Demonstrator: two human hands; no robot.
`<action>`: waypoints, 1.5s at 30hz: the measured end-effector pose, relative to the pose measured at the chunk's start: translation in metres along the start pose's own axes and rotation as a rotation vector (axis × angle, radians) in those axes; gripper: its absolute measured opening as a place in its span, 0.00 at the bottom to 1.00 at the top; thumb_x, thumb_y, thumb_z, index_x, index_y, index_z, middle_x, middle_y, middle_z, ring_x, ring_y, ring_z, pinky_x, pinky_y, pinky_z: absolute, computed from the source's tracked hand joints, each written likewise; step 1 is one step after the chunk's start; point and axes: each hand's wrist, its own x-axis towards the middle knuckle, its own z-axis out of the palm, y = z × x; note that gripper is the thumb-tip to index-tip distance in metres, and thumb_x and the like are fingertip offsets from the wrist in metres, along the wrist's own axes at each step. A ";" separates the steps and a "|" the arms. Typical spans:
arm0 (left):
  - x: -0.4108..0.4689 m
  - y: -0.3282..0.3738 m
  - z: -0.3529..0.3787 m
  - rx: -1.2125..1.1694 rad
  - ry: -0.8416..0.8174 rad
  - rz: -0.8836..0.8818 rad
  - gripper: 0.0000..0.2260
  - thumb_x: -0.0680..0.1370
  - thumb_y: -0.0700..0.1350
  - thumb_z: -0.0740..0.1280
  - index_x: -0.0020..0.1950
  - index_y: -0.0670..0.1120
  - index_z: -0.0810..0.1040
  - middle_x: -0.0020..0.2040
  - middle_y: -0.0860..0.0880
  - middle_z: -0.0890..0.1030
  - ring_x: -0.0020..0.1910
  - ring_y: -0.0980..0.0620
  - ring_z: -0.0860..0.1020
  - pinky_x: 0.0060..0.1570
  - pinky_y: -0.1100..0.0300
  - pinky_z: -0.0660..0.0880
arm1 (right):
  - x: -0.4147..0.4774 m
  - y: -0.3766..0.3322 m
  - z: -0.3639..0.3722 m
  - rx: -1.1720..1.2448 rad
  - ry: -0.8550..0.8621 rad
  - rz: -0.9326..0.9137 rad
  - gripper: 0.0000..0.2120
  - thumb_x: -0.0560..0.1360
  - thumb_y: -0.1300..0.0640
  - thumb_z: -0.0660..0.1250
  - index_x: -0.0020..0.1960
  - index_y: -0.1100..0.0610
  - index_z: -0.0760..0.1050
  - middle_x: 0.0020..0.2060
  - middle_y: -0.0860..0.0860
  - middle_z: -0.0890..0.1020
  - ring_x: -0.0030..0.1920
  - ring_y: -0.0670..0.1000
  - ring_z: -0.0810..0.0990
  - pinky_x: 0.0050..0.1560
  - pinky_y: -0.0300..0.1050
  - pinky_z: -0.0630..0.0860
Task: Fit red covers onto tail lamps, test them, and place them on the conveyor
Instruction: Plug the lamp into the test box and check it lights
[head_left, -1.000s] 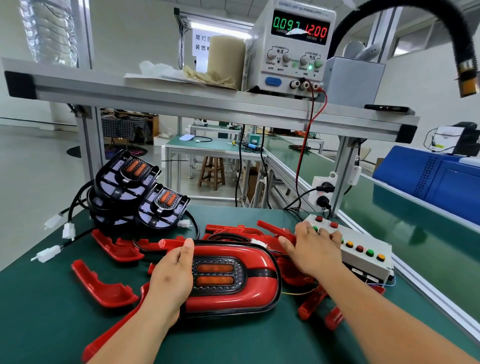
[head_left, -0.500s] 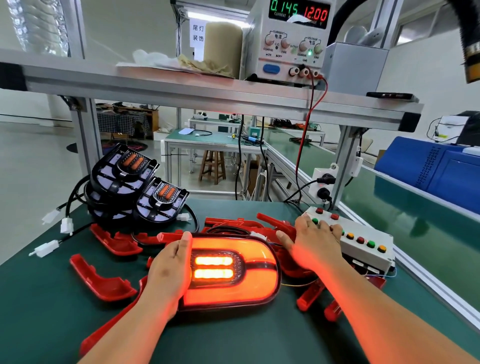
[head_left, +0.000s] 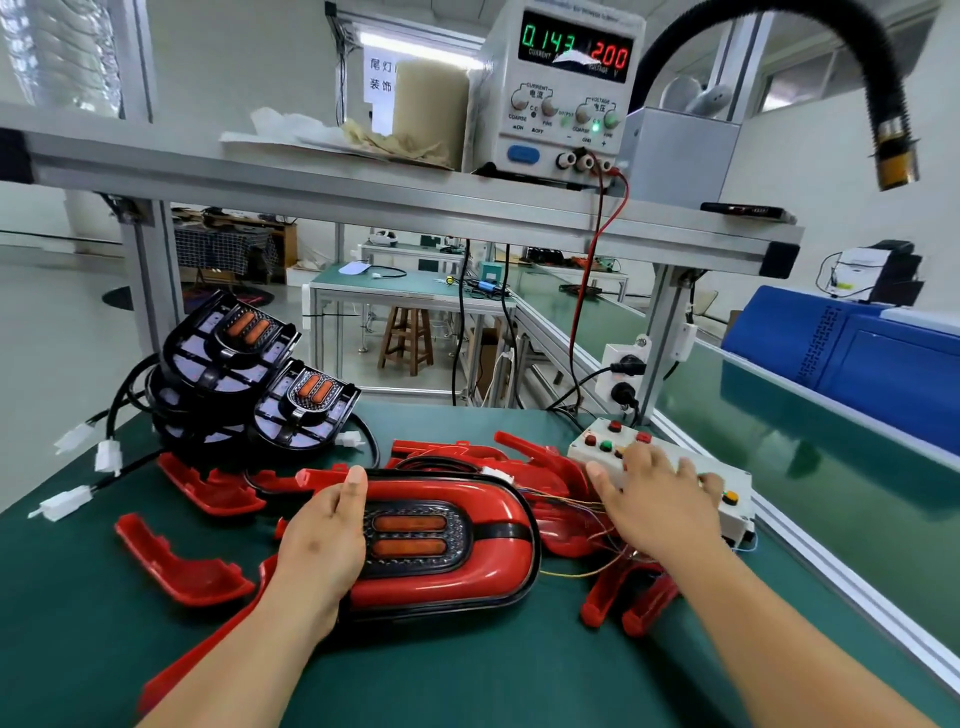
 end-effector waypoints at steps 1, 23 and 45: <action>0.000 0.000 0.000 0.005 0.003 -0.003 0.22 0.80 0.63 0.54 0.50 0.48 0.79 0.50 0.46 0.82 0.52 0.46 0.79 0.58 0.48 0.74 | -0.003 0.006 0.001 -0.026 0.005 0.031 0.33 0.76 0.30 0.41 0.67 0.51 0.63 0.70 0.54 0.70 0.68 0.63 0.66 0.64 0.62 0.60; 0.002 0.002 0.001 0.100 0.039 0.051 0.19 0.82 0.59 0.54 0.40 0.51 0.76 0.41 0.52 0.77 0.40 0.59 0.72 0.36 0.65 0.63 | -0.011 0.015 0.012 -0.132 -0.086 0.018 0.34 0.75 0.28 0.39 0.74 0.46 0.55 0.79 0.46 0.48 0.72 0.69 0.58 0.66 0.68 0.52; 0.004 0.000 0.002 0.045 0.052 0.047 0.24 0.82 0.60 0.53 0.45 0.46 0.80 0.44 0.48 0.83 0.44 0.53 0.79 0.36 0.63 0.68 | 0.011 -0.014 0.022 0.017 -0.133 0.002 0.43 0.72 0.25 0.40 0.78 0.51 0.50 0.79 0.47 0.52 0.77 0.64 0.39 0.69 0.72 0.41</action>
